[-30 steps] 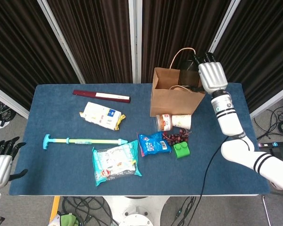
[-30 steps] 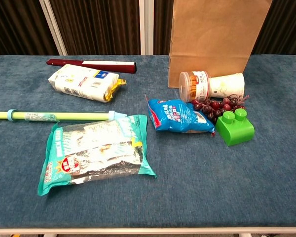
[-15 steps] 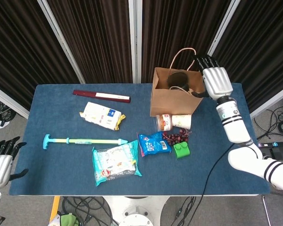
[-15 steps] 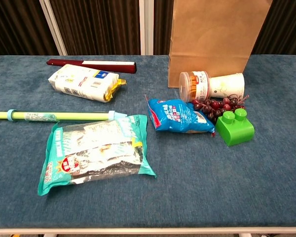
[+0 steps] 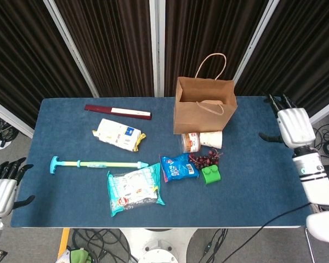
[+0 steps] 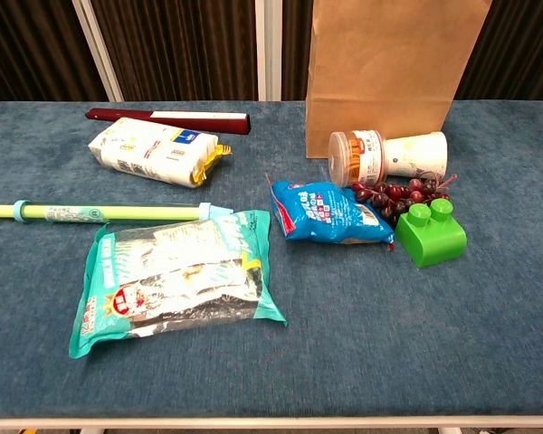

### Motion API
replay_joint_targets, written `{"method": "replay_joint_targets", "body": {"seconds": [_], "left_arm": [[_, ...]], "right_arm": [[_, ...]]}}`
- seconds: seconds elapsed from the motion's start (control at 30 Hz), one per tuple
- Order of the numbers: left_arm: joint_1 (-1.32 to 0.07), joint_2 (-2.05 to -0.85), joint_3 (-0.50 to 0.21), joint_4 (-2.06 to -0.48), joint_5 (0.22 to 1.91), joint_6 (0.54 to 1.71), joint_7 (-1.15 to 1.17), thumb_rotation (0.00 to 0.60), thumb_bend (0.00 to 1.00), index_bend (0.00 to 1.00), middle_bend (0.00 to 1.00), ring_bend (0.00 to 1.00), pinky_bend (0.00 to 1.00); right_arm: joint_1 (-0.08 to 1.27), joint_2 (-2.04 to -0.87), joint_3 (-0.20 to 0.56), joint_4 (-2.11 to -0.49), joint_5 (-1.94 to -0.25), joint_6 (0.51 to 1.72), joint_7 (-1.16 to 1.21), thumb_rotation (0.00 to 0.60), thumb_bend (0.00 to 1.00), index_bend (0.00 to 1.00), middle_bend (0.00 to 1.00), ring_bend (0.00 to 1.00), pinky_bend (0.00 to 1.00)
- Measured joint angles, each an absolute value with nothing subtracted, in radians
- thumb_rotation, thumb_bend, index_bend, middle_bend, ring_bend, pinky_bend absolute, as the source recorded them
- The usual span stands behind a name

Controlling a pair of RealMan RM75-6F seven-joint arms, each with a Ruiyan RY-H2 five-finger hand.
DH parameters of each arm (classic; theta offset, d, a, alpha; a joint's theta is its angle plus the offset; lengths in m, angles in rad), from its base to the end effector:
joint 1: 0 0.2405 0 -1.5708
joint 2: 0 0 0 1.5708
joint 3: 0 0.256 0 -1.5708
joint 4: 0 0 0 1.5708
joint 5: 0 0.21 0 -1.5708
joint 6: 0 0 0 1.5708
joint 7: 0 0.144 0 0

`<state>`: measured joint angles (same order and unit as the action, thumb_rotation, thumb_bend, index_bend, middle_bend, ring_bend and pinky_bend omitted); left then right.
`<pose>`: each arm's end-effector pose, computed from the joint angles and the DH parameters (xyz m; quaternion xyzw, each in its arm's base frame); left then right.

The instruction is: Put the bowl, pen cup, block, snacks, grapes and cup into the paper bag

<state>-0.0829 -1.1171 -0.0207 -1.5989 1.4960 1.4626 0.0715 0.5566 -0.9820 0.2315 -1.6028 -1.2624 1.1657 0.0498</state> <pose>-0.3183 0.1744 0.1544 -0.6181 -0.3775 -0.3472 0.5957 -0.2151 -0.3508 0.2074 0.6347 -0.3205 0.4478 0.5421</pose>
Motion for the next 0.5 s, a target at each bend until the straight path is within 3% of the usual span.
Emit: {"method": "replay_joint_targets", "body": {"seconds": [0.23, 0.5], "left_arm": [[-0.086, -1.121, -0.016, -1.605, 1.510, 1.463, 0.078, 0.600, 0.00, 0.27, 0.20, 0.15, 0.11], [-0.077, -1.111, -0.012, -1.619, 1.499, 1.467, 0.084, 0.600, 0.00, 0.27, 0.20, 0.15, 0.11]], "right_arm": [[0.491, -0.967, 0.130, -1.607, -1.323, 1.137, 0.085, 0.600, 0.00, 0.18, 0.30, 0.13, 0.31], [0.537, -1.095, 0.064, -1.555, -1.390, 0.979, 0.041, 0.600, 0.00, 0.17, 0.24, 0.12, 0.30]]}}
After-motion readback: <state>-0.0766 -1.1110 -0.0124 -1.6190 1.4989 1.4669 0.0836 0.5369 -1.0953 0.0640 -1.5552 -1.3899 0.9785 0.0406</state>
